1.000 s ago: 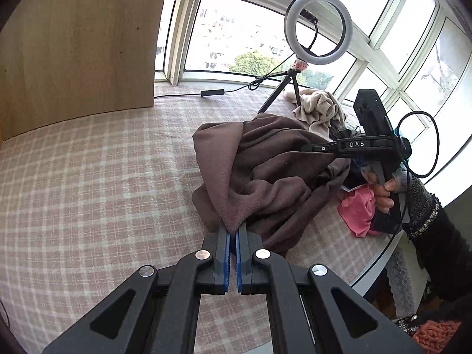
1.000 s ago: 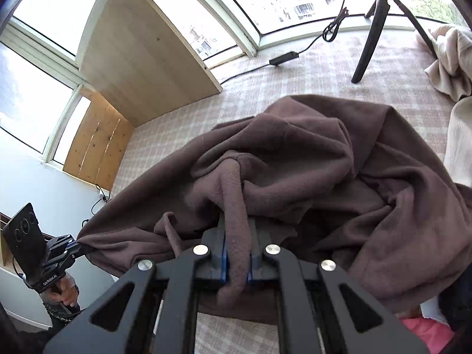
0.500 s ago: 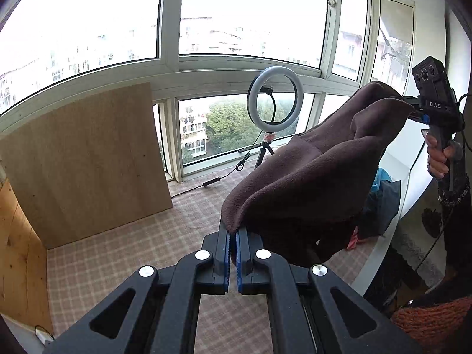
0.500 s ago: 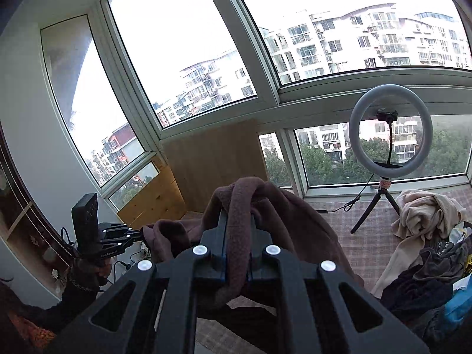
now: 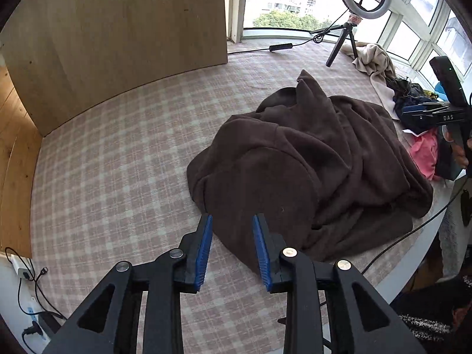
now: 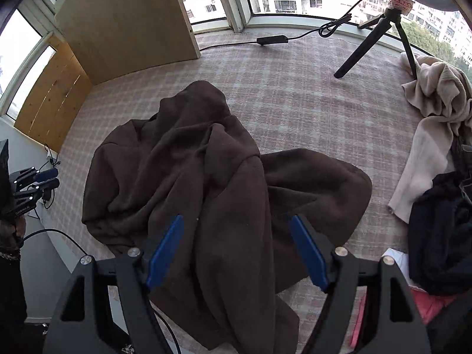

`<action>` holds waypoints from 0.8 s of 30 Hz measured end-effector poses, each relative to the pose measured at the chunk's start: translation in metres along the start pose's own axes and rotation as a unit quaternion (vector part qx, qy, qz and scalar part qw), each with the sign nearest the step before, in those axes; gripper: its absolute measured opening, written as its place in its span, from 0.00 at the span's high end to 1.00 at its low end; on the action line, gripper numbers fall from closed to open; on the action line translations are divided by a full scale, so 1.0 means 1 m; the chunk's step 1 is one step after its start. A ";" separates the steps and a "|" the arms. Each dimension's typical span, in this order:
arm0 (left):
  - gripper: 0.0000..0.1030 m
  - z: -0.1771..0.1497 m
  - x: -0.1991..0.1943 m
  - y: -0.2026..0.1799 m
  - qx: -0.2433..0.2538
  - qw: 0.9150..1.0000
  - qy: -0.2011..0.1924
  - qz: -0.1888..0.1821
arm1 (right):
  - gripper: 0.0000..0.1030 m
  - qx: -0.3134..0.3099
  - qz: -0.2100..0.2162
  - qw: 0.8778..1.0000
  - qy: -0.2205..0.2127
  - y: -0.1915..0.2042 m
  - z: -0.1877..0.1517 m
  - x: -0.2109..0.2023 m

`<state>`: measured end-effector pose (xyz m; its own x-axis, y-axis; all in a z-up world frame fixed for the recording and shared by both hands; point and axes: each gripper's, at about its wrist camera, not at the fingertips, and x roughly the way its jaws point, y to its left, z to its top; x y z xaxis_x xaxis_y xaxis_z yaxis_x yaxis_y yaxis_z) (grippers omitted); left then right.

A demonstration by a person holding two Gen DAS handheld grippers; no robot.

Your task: Fold clothes

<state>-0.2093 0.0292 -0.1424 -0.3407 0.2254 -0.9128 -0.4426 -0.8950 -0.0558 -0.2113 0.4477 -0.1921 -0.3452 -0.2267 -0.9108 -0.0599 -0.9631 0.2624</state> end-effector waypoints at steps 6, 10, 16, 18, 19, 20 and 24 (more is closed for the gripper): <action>0.59 0.033 0.049 -0.033 0.037 0.999 0.012 0.009 | 0.28 -0.043 -0.001 0.999 0.012 0.010 0.015 0.033; 0.97 0.038 0.088 -0.024 0.013 0.997 0.062 -0.035 | 0.28 -0.045 0.012 0.998 0.048 0.003 0.015 0.063; 0.98 0.029 0.038 -0.006 -0.012 0.999 0.023 -0.048 | 0.96 -0.029 0.057 0.998 0.019 -0.013 0.003 0.016; 0.98 0.023 0.004 0.004 -0.007 0.999 0.002 -0.033 | 0.97 -0.036 0.063 0.997 -0.005 -0.016 -0.002 -0.019; 0.98 0.020 -0.010 0.010 -0.012 0.999 -0.003 -0.029 | 0.97 -0.039 0.065 0.997 -0.017 -0.018 -0.005 -0.037; 0.98 0.017 -0.022 0.016 -0.016 1.000 -0.009 -0.026 | 0.97 -0.042 0.068 0.996 -0.029 -0.020 -0.007 -0.055; 0.98 0.004 -0.030 0.039 -0.028 1.000 0.001 -0.007 | 0.97 -0.043 0.009 0.999 -0.027 -0.033 -0.018 -0.078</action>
<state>-0.2197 -0.0112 -0.1158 -0.3327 0.2366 -0.9129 -0.3993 -0.9123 -0.0909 -0.1654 0.4942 -0.1354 -0.3958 -0.2386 -0.8868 0.0261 -0.9682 0.2489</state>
